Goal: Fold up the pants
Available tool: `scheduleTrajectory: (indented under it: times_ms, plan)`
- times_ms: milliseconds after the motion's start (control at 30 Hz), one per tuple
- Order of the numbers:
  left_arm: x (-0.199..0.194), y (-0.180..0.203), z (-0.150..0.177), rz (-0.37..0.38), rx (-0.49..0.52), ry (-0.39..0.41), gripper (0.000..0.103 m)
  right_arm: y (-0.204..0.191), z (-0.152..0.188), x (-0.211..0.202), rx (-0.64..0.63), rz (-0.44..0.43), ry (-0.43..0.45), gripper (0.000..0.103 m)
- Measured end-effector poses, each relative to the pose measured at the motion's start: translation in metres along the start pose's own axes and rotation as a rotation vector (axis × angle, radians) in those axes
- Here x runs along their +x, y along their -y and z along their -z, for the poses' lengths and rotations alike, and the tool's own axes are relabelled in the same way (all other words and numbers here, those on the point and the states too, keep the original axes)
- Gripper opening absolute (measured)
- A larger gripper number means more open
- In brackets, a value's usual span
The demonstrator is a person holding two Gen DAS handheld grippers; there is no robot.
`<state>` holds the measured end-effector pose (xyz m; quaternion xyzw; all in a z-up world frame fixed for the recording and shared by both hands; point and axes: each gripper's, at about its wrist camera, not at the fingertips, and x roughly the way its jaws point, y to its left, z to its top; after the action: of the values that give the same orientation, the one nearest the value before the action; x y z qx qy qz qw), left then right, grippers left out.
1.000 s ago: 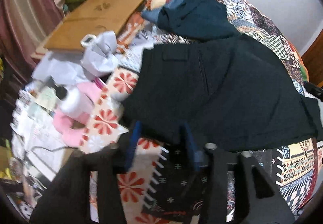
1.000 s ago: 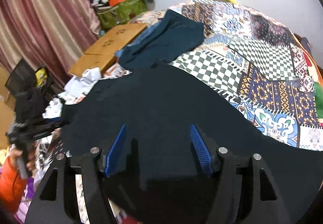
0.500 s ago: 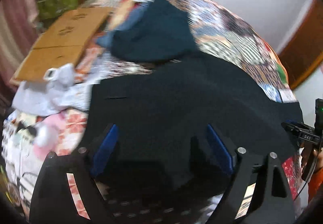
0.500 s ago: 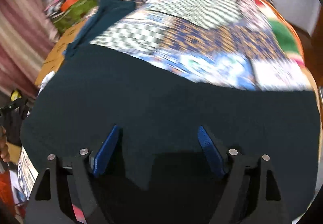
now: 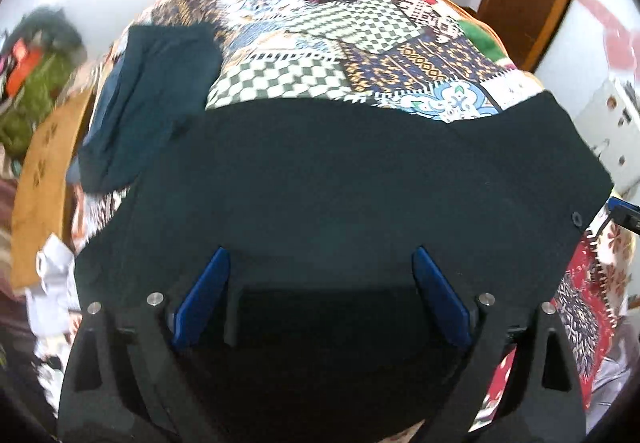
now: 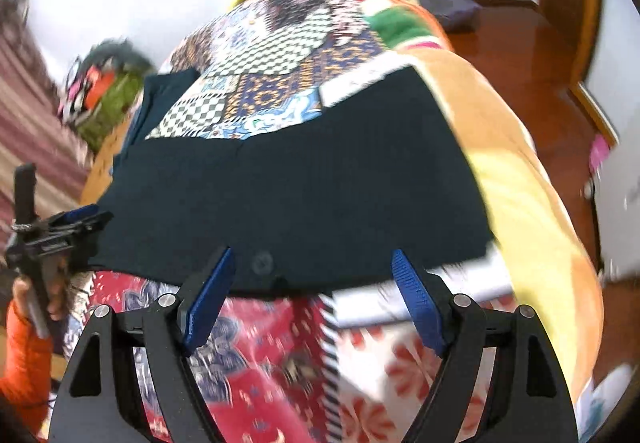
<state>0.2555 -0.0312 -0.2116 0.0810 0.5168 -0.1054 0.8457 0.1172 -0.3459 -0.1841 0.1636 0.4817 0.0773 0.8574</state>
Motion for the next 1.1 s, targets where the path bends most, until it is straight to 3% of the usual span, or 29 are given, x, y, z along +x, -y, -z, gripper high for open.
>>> scheduleTrajectory:
  times_ms: [133, 367, 467, 567, 600, 633, 700, 933, 1100]
  plan:
    - [0.008, 0.016, -0.007, 0.027, 0.006, -0.017, 0.097, 0.016, 0.013, -0.002, 0.091, -0.037, 0.021, 0.078]
    - [0.018, 0.046, -0.016, 0.078, 0.026, -0.041, 0.097, 0.027, 0.004, 0.007, 0.189, -0.068, 0.111, 0.078]
    - [0.021, 0.057, -0.019, 0.100, 0.034, -0.053, 0.097, 0.032, -0.003, 0.004, 0.199, -0.052, 0.171, 0.070]
    - [0.024, 0.067, -0.020, 0.108, 0.048, -0.060, 0.097, 0.043, -0.013, 0.004, 0.236, -0.015, 0.206, 0.041]
    - [0.024, 0.071, -0.021, 0.108, 0.057, -0.060, 0.097, 0.048, -0.015, 0.005, 0.254, -0.014, 0.204, 0.021]
    - [0.024, 0.074, -0.021, 0.109, 0.064, -0.058, 0.097, 0.053, -0.018, 0.006, 0.266, -0.020, 0.198, 0.009]
    - [0.022, 0.079, -0.021, 0.108, 0.080, -0.049, 0.097, 0.062, -0.023, 0.007, 0.266, -0.041, 0.189, 0.008]
    - [0.003, 0.069, -0.021, 0.103, 0.056, 0.010, 0.097, 0.069, -0.032, -0.018, 0.225, 0.028, 0.252, 0.008]
    - [-0.024, 0.050, -0.019, 0.085, 0.031, 0.080, 0.097, 0.039, -0.051, -0.040, 0.144, 0.029, 0.325, 0.008]
